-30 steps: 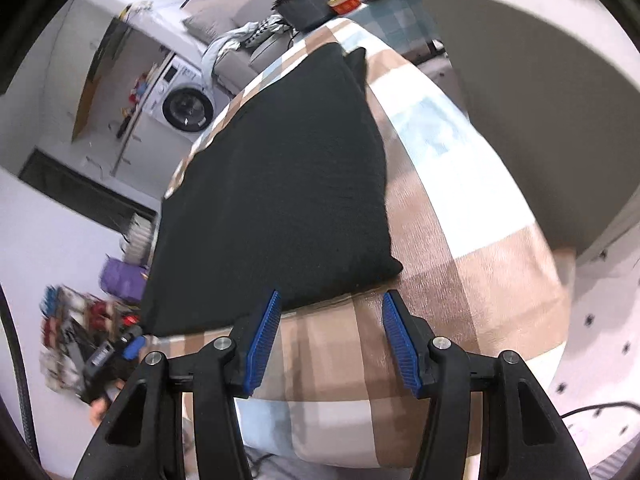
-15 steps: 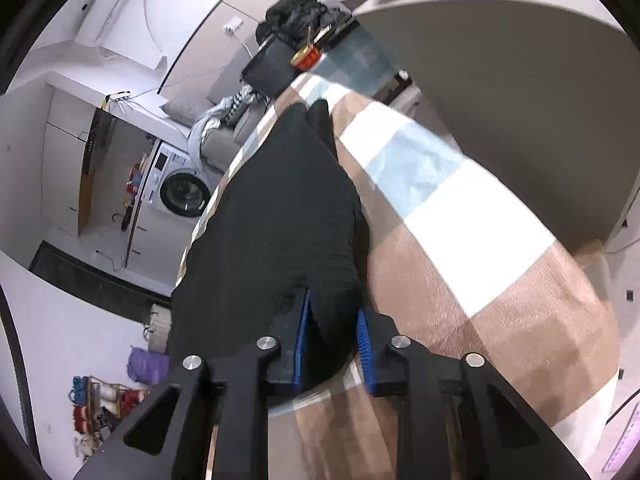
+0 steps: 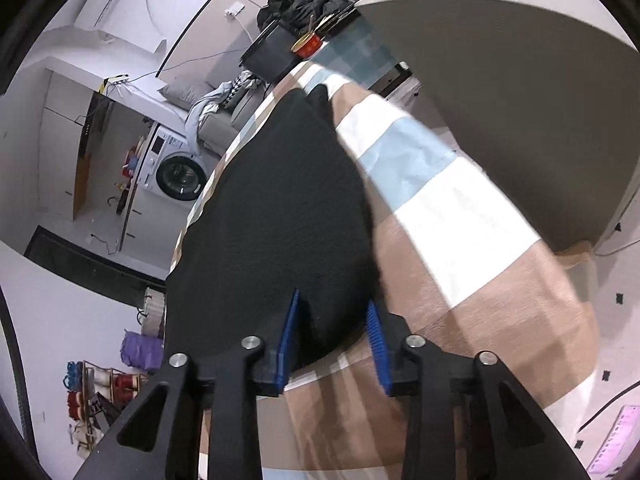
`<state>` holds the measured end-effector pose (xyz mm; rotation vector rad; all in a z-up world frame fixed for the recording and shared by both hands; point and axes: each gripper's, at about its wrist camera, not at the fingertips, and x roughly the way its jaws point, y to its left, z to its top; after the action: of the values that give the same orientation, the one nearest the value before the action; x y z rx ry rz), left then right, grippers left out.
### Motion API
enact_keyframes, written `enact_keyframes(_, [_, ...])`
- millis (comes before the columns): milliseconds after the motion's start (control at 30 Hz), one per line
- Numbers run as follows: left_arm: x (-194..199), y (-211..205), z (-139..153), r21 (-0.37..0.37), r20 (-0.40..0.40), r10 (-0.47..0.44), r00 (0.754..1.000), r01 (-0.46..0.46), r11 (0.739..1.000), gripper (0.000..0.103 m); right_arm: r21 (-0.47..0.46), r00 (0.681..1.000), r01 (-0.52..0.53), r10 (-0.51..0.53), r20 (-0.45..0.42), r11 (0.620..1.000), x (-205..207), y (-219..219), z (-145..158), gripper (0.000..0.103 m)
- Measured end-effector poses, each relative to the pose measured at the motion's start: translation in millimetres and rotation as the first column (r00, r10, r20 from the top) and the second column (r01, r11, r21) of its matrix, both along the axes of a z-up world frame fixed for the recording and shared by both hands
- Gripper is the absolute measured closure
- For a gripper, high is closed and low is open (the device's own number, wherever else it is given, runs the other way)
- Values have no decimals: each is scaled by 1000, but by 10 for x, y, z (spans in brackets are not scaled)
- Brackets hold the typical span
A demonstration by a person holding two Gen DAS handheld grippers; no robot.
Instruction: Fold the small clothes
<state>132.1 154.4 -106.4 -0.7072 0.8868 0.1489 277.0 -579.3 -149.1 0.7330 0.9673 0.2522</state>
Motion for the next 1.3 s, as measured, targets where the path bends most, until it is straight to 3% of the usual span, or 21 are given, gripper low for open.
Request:
enact_keyframes(33, [-12, 12, 10, 16, 12, 6, 1000, -7, 1000, 75, -3, 1000, 1, -1, 5, 1000, -7, 7, 0, 67])
enact_keyframes(100, [-21, 51, 8, 22, 22, 14, 1000, -14, 1000, 88, 1, 1000, 11, -11, 12, 1000, 0, 15, -15, 67])
enact_keyframes(200, [-34, 96, 31, 25, 41, 12, 999, -13, 1000, 95, -24, 999, 26, -26, 30, 999, -2, 31, -14, 77])
enact_keyframes(400, [-46, 91, 54, 60, 46, 9, 999, -11, 998, 96, -66, 998, 30, -26, 62, 997, -26, 100, 4, 82])
enact_keyframes(733, [-211, 130, 52, 39, 93, 21, 995, -24, 999, 97, -67, 996, 39, -34, 77, 997, -53, 91, -11, 82])
enact_keyframes(967, [-201, 156, 38, 5, 94, 25, 995, -25, 1000, 96, -61, 998, 35, -32, 51, 997, 36, 163, -10, 68])
enact_keyframes(1133, [-193, 152, 41, -6, 105, 27, 994, -27, 1000, 96, -56, 994, 64, -59, 91, 996, 60, 168, -33, 79])
enact_keyframes(1300, [-190, 166, 46, -27, 90, 21, 996, -19, 999, 96, -23, 994, 81, -79, 75, 996, 38, 193, -25, 77])
